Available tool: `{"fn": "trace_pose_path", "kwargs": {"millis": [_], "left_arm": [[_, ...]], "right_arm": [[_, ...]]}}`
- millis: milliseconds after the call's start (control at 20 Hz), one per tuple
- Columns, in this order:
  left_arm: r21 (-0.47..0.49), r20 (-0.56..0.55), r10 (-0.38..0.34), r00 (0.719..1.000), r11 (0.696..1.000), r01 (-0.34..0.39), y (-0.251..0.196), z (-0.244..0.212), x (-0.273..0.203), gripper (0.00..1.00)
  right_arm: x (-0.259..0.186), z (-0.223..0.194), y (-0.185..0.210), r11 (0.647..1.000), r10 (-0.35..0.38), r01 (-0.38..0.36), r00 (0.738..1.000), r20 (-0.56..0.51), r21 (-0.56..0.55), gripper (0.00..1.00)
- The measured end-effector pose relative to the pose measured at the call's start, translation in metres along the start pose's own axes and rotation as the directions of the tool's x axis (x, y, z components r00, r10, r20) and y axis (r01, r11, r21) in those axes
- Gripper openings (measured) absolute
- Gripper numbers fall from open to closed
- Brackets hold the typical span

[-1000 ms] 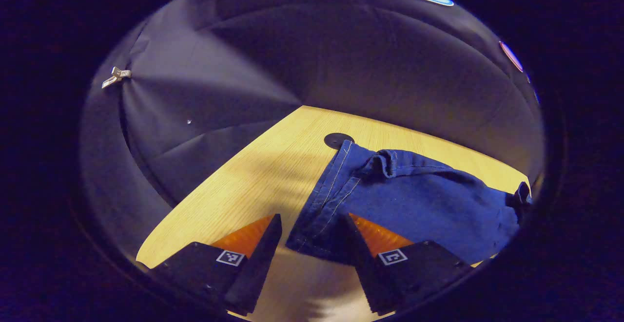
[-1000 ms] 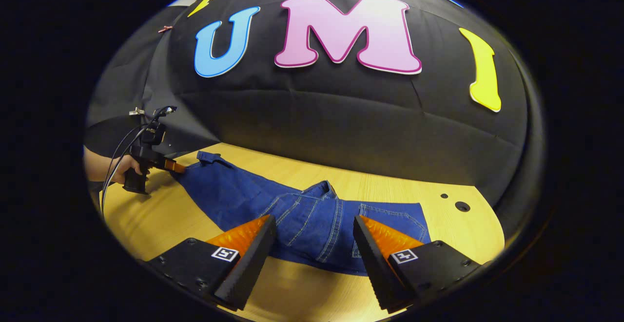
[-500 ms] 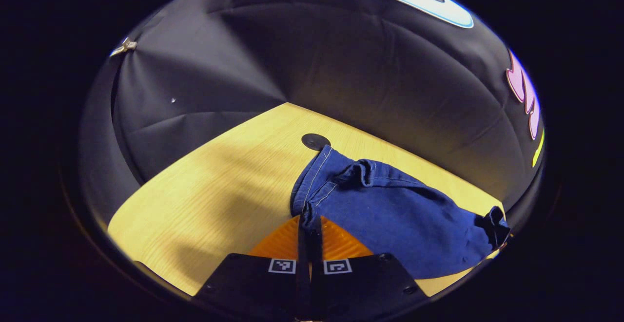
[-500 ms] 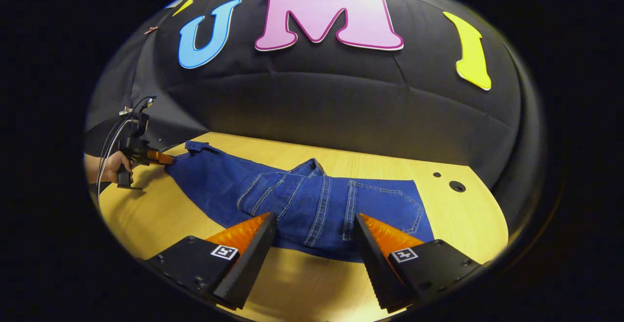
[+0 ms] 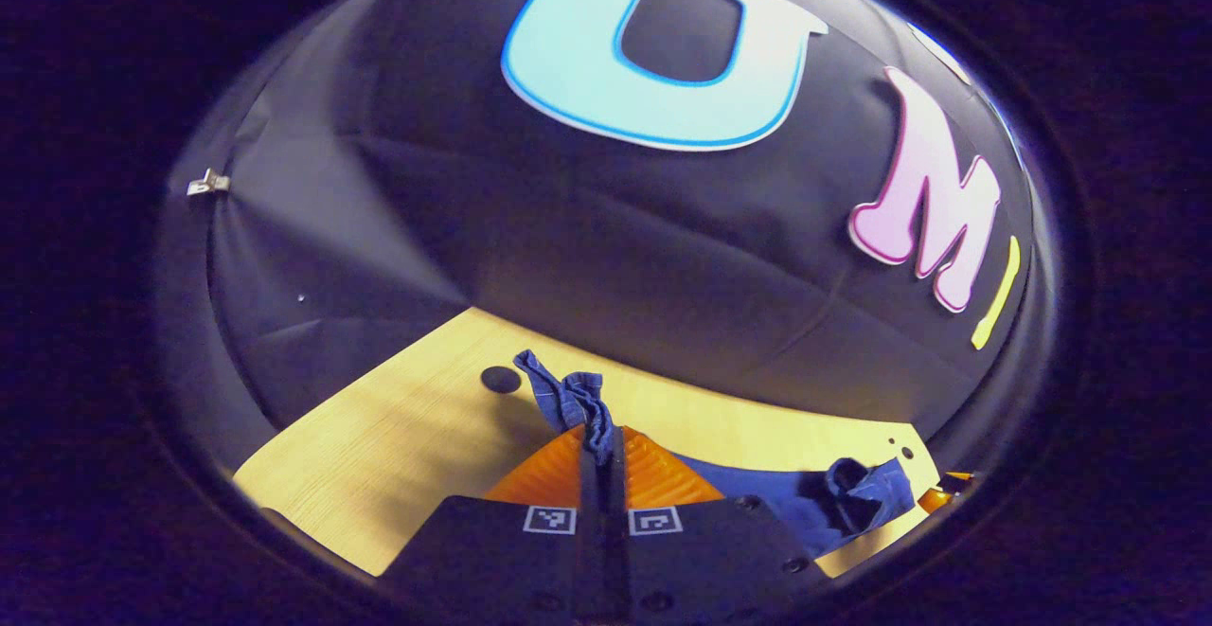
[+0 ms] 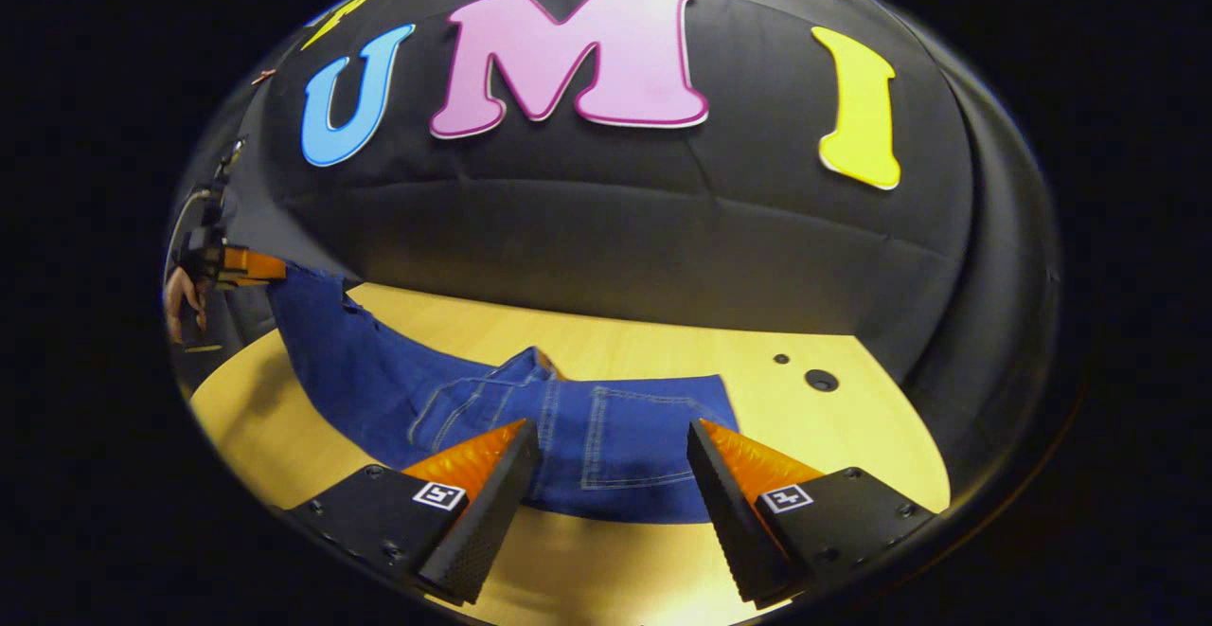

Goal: Grasp the waist and the cuffs of the jeans and fold them to make the two legs overlap; first hold the waist and fold one-third of the jeans toward the cuffs, then hold the cuffs and fold the remaining one-third in the same direction to finish folding.

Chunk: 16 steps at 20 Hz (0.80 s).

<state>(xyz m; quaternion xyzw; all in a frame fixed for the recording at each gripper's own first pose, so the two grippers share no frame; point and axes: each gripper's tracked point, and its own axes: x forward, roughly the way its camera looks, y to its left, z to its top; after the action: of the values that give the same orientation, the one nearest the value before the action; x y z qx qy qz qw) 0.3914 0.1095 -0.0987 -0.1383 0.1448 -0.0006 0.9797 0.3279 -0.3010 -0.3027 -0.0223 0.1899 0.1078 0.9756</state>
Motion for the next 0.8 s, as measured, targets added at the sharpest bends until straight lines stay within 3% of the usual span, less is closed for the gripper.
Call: {"fn": "trace_pose_path", "kwargs": {"millis": [250,400,600,700,800], "left_arm": [[0.095,0.030,-0.203,0.979,0.975,0.200,-0.160,0.049,-0.021,0.05],[0.151,-0.011,-0.313,0.950,0.938,0.311,-0.243,0.044,-0.027,0.06],[0.140,-0.128,-0.454,0.882,0.872,0.469,-0.358,-0.010,-0.032,0.06],[0.135,-0.212,-0.485,0.849,0.845,0.517,-0.398,-0.062,-0.024,0.06],[0.126,-0.274,-0.482,0.832,0.840,0.528,-0.411,-0.102,-0.006,0.06]], "right_arm": [[-0.027,0.020,-0.051,0.997,-0.078,0.078,0.997,-0.001,-0.002,0.96],[-0.045,0.033,-0.077,0.992,-0.122,0.122,0.992,0.016,-0.014,0.96],[-0.065,0.036,-0.103,0.987,-0.159,0.159,0.987,0.018,-0.001,0.96],[-0.078,0.032,-0.118,0.984,-0.179,0.179,0.984,0.010,0.002,0.96],[-0.088,0.027,-0.130,0.981,-0.196,0.196,0.981,0.002,0.005,0.96]]}}
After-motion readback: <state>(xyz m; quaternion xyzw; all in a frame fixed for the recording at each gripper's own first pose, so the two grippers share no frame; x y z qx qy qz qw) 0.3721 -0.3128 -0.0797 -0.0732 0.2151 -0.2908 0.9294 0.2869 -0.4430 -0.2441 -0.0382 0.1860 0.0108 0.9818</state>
